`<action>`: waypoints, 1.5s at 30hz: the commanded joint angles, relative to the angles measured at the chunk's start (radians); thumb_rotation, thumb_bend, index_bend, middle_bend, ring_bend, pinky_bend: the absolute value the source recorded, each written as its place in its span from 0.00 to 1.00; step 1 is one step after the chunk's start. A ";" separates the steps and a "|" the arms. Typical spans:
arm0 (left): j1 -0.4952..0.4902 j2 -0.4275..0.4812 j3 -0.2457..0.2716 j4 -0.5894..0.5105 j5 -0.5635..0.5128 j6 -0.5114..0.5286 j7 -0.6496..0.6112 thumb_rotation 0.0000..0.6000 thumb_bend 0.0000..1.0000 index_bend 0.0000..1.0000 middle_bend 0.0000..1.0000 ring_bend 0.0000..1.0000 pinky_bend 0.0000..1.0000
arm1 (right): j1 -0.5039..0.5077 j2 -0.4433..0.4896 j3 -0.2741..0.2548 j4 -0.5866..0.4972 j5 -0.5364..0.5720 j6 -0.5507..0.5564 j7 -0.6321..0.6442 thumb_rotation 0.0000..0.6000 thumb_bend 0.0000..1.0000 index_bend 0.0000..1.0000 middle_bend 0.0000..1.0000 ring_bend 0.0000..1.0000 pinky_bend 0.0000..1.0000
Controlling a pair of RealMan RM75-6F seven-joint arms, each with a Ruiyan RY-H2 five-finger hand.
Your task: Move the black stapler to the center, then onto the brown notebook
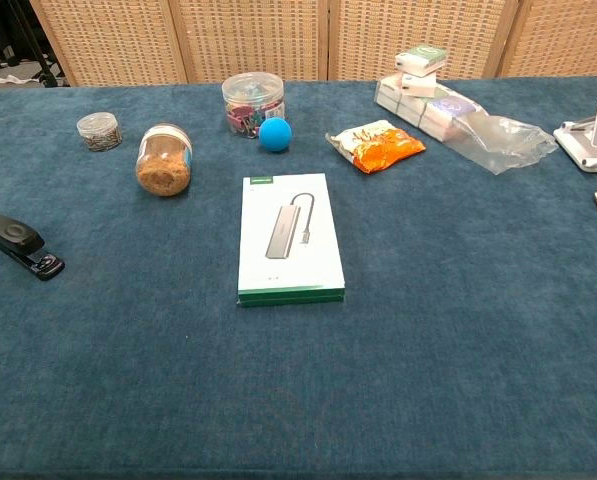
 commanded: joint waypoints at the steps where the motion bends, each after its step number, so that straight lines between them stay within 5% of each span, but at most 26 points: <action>1: 0.000 0.000 0.001 0.000 0.000 -0.001 -0.001 1.00 0.01 0.00 0.00 0.00 0.00 | -0.001 0.001 0.000 -0.001 0.002 -0.001 0.003 1.00 0.00 0.02 0.00 0.00 0.00; 9: -0.014 -0.003 -0.006 0.009 -0.012 -0.026 -0.001 1.00 0.01 0.00 0.00 0.00 0.00 | -0.001 0.001 0.000 -0.003 0.003 -0.002 0.000 1.00 0.00 0.02 0.00 0.00 0.00; 14: -0.103 -0.044 -0.042 0.064 -0.033 -0.146 -0.012 1.00 0.02 0.00 0.00 0.00 0.00 | 0.001 -0.003 0.003 -0.001 0.011 -0.009 -0.005 1.00 0.00 0.02 0.00 0.00 0.00; 20: -0.288 -0.114 -0.032 0.195 -0.010 -0.436 -0.019 1.00 0.06 0.01 0.00 0.00 0.00 | 0.002 -0.007 0.009 0.002 0.028 -0.015 -0.011 1.00 0.03 0.02 0.00 0.00 0.00; 33: -0.402 -0.258 -0.037 0.470 -0.056 -0.569 -0.135 1.00 0.17 0.16 0.01 0.00 0.09 | 0.007 -0.009 0.034 0.012 0.083 -0.038 0.000 1.00 0.05 0.02 0.00 0.00 0.00; 39: -0.427 -0.296 -0.032 0.500 -0.050 -0.573 -0.156 1.00 0.27 0.33 0.21 0.18 0.27 | 0.008 -0.009 0.029 0.010 0.082 -0.044 0.005 1.00 0.05 0.02 0.00 0.00 0.00; 45: -0.425 -0.338 -0.044 0.533 -0.077 -0.542 -0.097 1.00 0.39 0.62 0.47 0.41 0.45 | 0.008 -0.008 0.027 0.009 0.081 -0.048 0.009 1.00 0.08 0.02 0.00 0.00 0.00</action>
